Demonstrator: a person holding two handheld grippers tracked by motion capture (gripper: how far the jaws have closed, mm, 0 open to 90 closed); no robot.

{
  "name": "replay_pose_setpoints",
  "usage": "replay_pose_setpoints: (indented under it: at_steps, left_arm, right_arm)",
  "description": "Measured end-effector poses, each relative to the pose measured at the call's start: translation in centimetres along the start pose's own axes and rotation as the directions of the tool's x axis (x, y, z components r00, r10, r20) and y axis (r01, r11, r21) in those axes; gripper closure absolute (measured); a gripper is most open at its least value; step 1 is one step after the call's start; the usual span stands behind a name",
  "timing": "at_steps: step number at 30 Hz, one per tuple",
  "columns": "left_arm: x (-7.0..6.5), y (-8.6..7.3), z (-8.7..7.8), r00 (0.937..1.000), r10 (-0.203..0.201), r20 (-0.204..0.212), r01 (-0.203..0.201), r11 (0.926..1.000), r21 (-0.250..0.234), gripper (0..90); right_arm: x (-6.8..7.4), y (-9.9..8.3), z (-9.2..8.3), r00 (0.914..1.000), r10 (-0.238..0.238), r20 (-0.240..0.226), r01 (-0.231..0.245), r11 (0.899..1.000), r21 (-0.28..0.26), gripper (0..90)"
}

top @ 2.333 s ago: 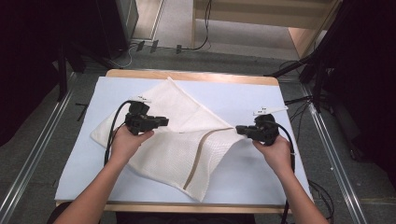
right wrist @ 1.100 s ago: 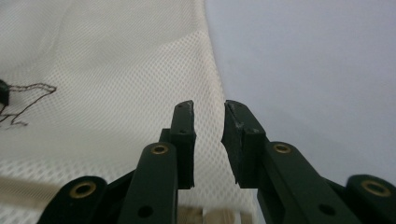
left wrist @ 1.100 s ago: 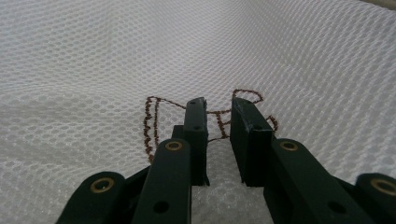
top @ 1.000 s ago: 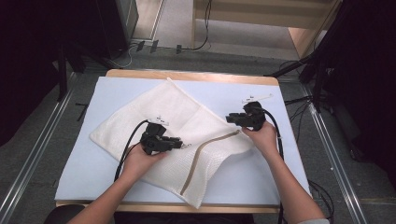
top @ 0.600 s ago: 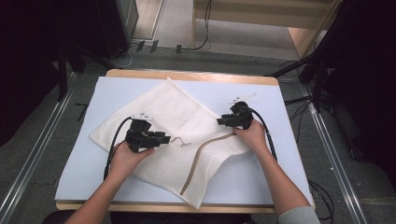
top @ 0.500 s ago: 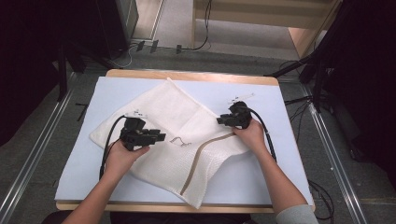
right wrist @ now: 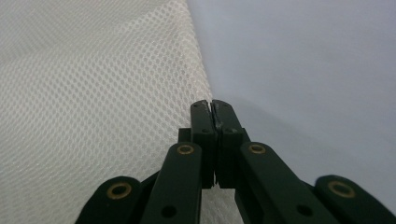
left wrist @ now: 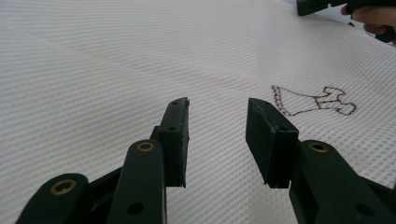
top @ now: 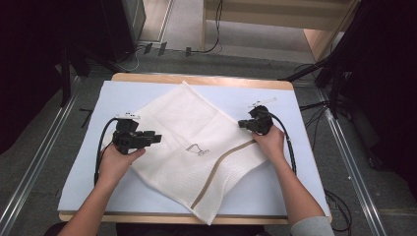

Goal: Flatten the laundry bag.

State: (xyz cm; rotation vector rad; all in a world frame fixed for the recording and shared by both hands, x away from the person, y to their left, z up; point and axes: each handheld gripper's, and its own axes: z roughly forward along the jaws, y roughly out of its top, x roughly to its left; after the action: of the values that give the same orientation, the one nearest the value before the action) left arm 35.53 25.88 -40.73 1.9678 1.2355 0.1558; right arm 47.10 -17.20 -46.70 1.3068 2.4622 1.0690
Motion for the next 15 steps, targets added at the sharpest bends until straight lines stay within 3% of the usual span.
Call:
replay_pose_setpoints:
  at_steps: [6,11,15]
  left_arm:
    - [0.9,0.0,0.0,0.9997,-0.020,-0.011,0.020,0.9997,0.012,58.2]
    - [1.8,-0.3,-0.3,0.9986,-0.041,-0.035,0.041,0.9991,0.013,57.6]
    - [2.2,-0.9,-0.3,0.9972,-0.057,-0.049,0.059,0.9980,0.024,58.0]
  right_arm:
    - [-3.1,-1.8,-2.0,0.9946,0.088,0.054,-0.086,0.996,-0.032,90.0]
    - [-5.0,-3.3,-3.6,0.9844,0.139,0.107,-0.134,0.989,-0.058,90.0]
    - [-5.8,-4.2,-4.3,0.9801,0.171,0.100,-0.164,0.983,-0.077,89.3]
